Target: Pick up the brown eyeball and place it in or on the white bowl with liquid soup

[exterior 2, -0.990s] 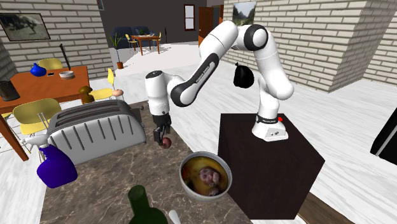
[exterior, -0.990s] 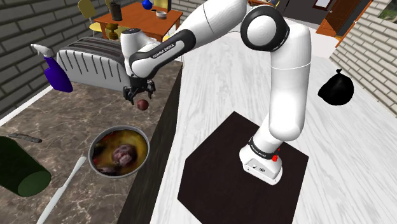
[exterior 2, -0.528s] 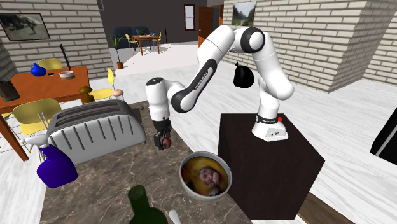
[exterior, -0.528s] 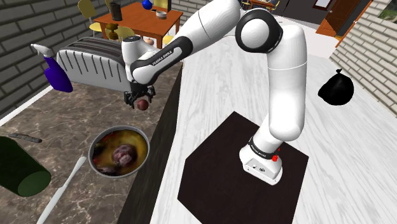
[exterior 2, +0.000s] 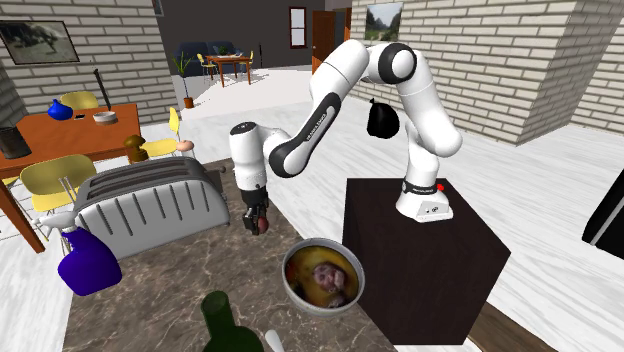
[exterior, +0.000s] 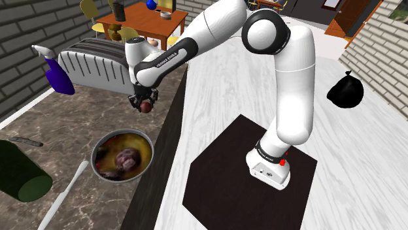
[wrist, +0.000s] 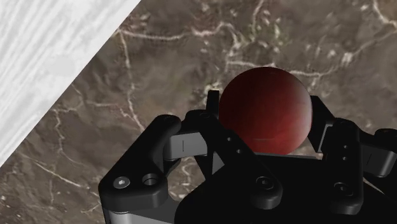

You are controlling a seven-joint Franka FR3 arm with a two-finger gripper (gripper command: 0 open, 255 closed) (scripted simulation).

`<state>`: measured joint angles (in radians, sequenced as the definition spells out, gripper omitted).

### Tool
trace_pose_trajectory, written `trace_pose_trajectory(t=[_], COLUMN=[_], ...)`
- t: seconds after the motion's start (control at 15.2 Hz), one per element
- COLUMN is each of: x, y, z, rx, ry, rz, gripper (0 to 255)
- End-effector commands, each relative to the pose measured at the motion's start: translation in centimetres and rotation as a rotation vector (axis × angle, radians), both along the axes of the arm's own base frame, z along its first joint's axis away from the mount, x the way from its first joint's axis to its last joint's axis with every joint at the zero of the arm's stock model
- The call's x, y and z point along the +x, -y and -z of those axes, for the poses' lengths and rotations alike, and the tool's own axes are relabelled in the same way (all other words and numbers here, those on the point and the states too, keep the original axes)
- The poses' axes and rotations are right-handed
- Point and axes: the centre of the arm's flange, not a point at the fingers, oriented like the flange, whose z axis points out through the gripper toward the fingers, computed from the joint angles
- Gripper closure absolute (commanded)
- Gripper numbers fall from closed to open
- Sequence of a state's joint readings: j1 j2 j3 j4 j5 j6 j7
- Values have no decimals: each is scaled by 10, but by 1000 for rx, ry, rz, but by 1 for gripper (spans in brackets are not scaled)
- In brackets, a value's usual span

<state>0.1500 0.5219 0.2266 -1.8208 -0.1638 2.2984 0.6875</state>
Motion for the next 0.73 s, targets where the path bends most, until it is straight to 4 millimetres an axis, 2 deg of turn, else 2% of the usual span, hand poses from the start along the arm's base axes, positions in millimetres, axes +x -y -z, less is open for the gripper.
trace_pose_trajectory(t=[0.0,0.4,0.66], x=[0,0,0], y=[0,0,0], z=[0,0,-21], rx=[0,0,0], ry=[0,0,0], rz=[0,0,0], gripper=[255,255,255])
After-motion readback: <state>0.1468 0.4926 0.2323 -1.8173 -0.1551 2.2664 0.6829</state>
